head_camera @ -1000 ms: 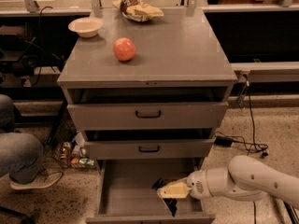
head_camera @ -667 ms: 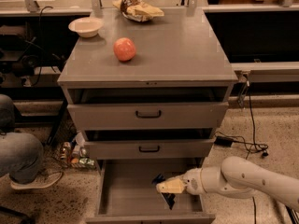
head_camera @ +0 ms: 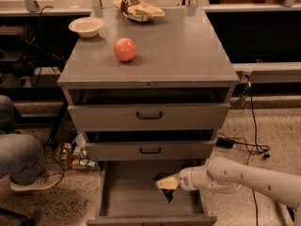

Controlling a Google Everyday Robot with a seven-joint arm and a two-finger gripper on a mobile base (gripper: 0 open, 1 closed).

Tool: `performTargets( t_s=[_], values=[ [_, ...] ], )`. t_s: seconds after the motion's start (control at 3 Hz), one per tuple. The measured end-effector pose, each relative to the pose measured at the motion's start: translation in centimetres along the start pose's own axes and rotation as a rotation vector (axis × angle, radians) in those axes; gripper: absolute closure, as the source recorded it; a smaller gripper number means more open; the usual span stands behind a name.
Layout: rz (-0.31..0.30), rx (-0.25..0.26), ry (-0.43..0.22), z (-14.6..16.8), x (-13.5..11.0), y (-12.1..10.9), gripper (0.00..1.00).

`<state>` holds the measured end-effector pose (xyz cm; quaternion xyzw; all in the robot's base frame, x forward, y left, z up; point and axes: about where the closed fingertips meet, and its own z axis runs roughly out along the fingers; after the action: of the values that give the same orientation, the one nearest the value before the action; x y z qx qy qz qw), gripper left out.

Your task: Place rxbar blueberry into bottom drawer

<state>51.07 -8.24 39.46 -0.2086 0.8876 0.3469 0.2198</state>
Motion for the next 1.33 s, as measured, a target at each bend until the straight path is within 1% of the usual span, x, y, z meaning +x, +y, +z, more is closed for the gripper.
performTargets(
  t_s=[0.33,0.67,1.0,1.33],
  values=[
    [-0.001,-0.002,0.000,0.0,0.0,0.1,1.00],
    [0.023,0.010,-0.006,0.7,0.8,-0.4,1.00],
    [0.030,0.035,-0.059,2.6,1.1,-2.6,1.00],
    [0.045,0.027,-0.108,6.5,2.2,-5.3,1.00]
  ],
)
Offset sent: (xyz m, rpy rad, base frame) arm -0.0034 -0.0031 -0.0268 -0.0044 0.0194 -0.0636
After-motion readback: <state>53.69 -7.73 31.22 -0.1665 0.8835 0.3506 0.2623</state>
